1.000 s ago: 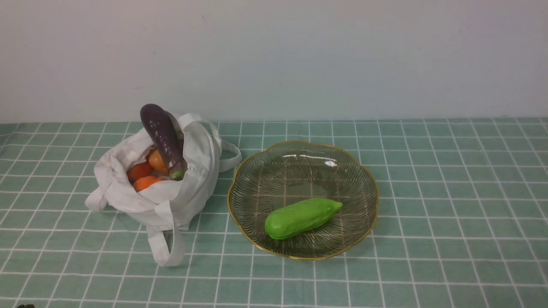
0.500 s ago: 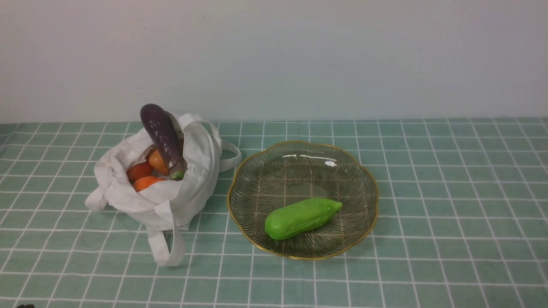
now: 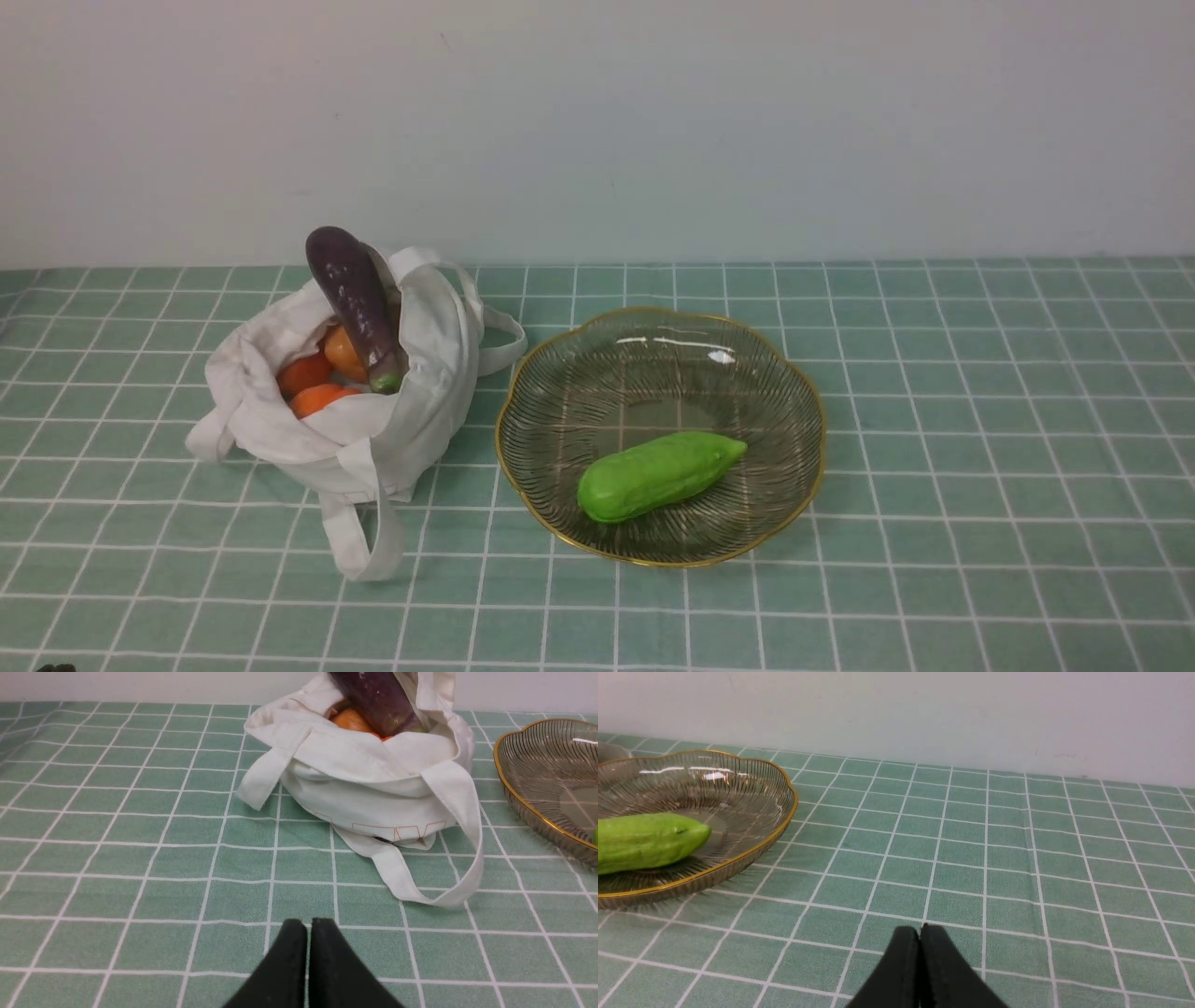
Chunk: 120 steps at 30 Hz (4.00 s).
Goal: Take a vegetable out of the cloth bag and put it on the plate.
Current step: Grab an eggplant from the bag with your left arm, then use your left arm to place the eggplant in the empty plate on the right
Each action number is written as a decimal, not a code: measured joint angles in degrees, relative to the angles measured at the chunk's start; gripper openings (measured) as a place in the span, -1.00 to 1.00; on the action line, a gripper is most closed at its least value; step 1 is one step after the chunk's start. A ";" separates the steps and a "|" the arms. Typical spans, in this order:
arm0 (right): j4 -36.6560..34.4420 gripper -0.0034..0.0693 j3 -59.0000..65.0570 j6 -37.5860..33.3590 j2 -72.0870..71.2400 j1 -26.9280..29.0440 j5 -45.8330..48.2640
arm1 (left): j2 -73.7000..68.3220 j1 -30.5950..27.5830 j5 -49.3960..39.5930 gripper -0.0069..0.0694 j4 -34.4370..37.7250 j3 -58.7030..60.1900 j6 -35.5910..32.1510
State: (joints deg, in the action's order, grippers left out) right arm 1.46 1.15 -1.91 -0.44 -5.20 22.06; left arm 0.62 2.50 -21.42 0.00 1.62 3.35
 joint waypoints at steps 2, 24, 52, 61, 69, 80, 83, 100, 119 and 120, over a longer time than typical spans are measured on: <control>0.00 -0.95 0.00 0.00 0.00 0.00 0.00 | 0.00 0.00 0.00 -0.84 0.00 0.00 0.00; 0.00 -0.95 0.00 0.00 0.00 0.00 0.00 | 0.00 0.00 -0.72 -0.84 39.26 0.00 21.74; 0.00 -0.95 0.00 0.00 0.00 0.00 0.00 | -68.80 0.00 -27.03 -0.84 22.64 -50.72 -10.74; 0.00 -0.95 0.00 0.00 0.00 0.00 0.00 | -90.64 0.42 -22.82 -0.66 20.90 -69.12 -5.78; 0.00 -0.95 0.00 0.00 0.00 0.00 0.00 | -103.49 0.07 -19.51 0.03 20.83 -81.16 -5.43; 0.00 -0.95 0.00 0.00 0.00 0.00 0.00 | -112.97 0.07 -4.73 0.57 18.86 -83.65 -5.43; 0.00 -0.95 0.00 0.00 0.00 0.00 0.00 | -114.37 0.07 -3.23 0.57 19.65 -83.67 -5.43; 0.00 -0.95 0.00 0.00 0.00 0.00 0.00 | -104.64 -1.70 -10.60 0.22 11.63 -83.67 -5.48; 0.00 -0.95 0.00 0.00 0.00 0.00 0.00 | -102.85 27.94 -14.96 0.22 -6.39 -83.86 -8.15; 0.00 -0.95 0.00 0.00 0.00 0.00 0.00 | -103.60 28.87 -14.00 0.22 -7.81 -83.86 -8.15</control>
State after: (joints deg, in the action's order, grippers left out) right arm 1.46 1.15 -1.91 -0.44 -5.20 22.06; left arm -102.98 31.38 -35.43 -7.81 -82.23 -4.79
